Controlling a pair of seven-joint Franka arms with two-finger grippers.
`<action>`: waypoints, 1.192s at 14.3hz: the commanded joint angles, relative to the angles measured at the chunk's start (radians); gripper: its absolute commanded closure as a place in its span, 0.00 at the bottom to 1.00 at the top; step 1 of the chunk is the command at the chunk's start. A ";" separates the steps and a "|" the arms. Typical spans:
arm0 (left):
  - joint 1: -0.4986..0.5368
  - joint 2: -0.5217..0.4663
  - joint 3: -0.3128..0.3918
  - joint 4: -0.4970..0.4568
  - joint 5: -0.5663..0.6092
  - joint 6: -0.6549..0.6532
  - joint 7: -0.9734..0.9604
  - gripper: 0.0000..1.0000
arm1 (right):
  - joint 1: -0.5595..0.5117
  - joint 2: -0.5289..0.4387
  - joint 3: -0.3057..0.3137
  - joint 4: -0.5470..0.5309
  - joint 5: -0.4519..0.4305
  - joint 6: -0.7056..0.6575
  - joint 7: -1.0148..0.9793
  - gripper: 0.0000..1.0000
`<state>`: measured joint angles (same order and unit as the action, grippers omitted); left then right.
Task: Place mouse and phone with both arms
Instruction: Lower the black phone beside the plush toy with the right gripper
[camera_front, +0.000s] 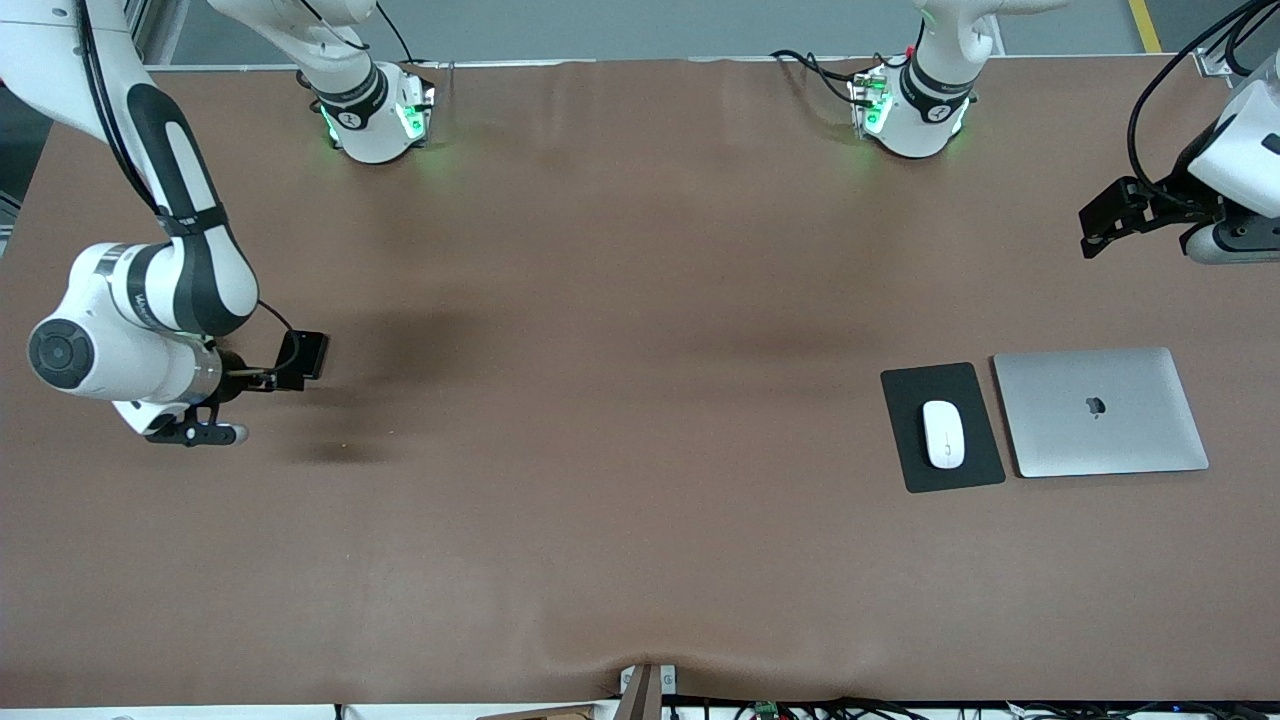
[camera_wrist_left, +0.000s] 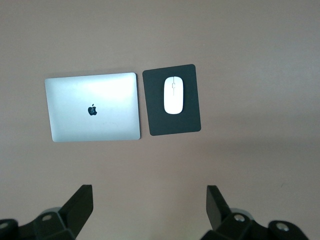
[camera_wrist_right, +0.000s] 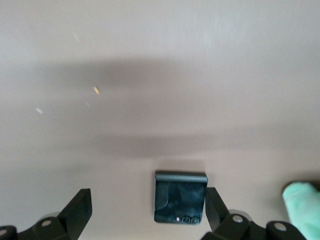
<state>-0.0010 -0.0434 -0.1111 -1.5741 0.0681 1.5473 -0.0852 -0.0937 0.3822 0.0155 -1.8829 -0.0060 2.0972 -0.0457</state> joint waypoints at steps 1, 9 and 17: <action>-0.002 -0.006 0.008 -0.006 -0.019 0.014 0.002 0.00 | 0.026 0.004 -0.002 0.118 0.001 -0.031 -0.005 0.00; 0.013 -0.013 0.008 -0.001 -0.016 0.008 0.019 0.00 | 0.100 0.029 -0.003 0.504 -0.008 -0.426 0.003 0.00; 0.019 -0.021 0.008 0.006 -0.019 0.007 0.024 0.00 | 0.106 -0.173 0.004 0.527 0.001 -0.649 0.076 0.00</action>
<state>0.0150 -0.0465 -0.1064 -1.5668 0.0681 1.5515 -0.0838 0.0083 0.2753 0.0195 -1.3316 -0.0054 1.4811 0.0090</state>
